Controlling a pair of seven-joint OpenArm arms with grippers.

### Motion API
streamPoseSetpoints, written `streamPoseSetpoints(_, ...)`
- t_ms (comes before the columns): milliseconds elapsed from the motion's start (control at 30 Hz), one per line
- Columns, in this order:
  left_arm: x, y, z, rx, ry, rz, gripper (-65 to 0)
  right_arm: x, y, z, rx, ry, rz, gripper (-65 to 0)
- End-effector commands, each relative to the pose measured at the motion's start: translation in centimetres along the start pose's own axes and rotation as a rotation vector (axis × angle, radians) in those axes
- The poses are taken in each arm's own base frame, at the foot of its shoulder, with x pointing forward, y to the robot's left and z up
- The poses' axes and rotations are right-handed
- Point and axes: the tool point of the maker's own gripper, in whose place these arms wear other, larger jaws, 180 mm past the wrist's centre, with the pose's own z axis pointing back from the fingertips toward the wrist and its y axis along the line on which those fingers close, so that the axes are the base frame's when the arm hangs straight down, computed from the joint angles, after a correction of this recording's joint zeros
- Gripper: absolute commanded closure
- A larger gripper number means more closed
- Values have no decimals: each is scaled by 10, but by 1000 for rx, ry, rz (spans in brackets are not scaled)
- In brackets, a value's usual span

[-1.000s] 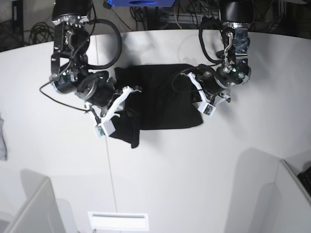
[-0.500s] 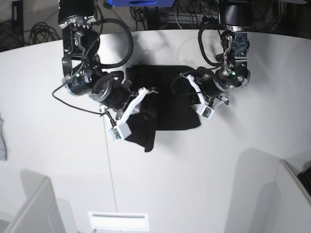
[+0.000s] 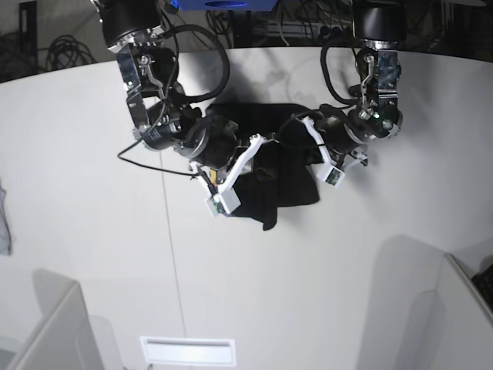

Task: Fold the T-shirt properly
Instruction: 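Fold the shirt end with the right gripper over toward the left gripper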

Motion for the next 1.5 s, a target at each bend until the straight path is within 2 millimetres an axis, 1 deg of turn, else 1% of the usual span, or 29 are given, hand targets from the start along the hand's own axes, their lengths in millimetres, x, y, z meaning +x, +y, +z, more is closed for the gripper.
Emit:
streamPoseSetpoints(0, -14, 10, 6, 41, 71, -30, 0, 16, 7, 0, 25, -54, 12, 0)
streamPoseSetpoints(33, -14, 9, 8, 42, 69, -32, 0, 16, 6, -1, 23, -59, 8, 0)
streamPoseSetpoints(133, -5, 7, 13, 47, 43, -53, 0, 16, 3, -3, 17, -63, 1, 0)
streamPoseSetpoints(167, -7, 5, 15, 47, 42, -56, 0, 16, 3, -3, 17, -63, 1, 0)
streamPoseSetpoints(333, -6, 13, 26, 72, 34, -70, 0, 14, 1, -5, 14, -61, -6, 0)
streamPoseSetpoints(433, -8, 37, 47, 147, 9, -26, 0, 11, -4, -9, 5, -57, -17, 0)
streamPoseSetpoints(500, -13, 52, 64, 205, 1, -2, 0, 9, -8, -11, -2, -64, -27, 0)
streamPoseSetpoints(567, -16, 63, 78, 249, -7, 12, 0, 5, -11, -14, -9, -55, -36, 0)
streamPoseSetpoints(633, -24, 77, 94, 302, -4, 38, 0, 2, -14, -17, -14, -43, -43, 0)
streamPoseSetpoints(667, -29, 84, 101, 326, -4, 54, 0, 0, -13, -19, -12, -38, -49, 0)
streamPoseSetpoints(700, -31, 93, 109, 353, -11, 76, 0, -3, -8, -23, 1, -27, -53, 0)
streamPoseSetpoints(800, -40, 110, 130, 401, -46, 160, 0, -13, -1, -30, 16, 2, -53, 0)
streamPoseSetpoints(867, -40, 118, 141, 418, -84, 206, 0, -14, 2, -32, 21, 5, -56, 0)
streamPoseSetpoints(900, -44, 121, 147, 429, -88, 223, 0, -12, 6, -33, 30, 0, -64, 0)
streamPoseSetpoints(1033, -54, 132, 161, 457, -51, 239, 0, -11, 12, -35, 42, -4, -72, -216)
streamPoseSetpoints(1133, -56, 134, 163, 461, -42, 241, 0, -9, 15, -36, 49, -8, -76, -297)
streamPoseSetpoints(1233, -56, 134, 164, 465, -40, 238, 0, -7, 24, -39, 67, -14, -88, -311)
streamPoseSetpoints(1367, -56, 134, 164, 464, -40, 240, 0, -3, 35, -42, 92, -19, -88, -312)
streamPoseSetpoints(1467, -56, 134, 164, 464, -40, 240, 0, -11, 56, -53, 135, 31, -16, -308)
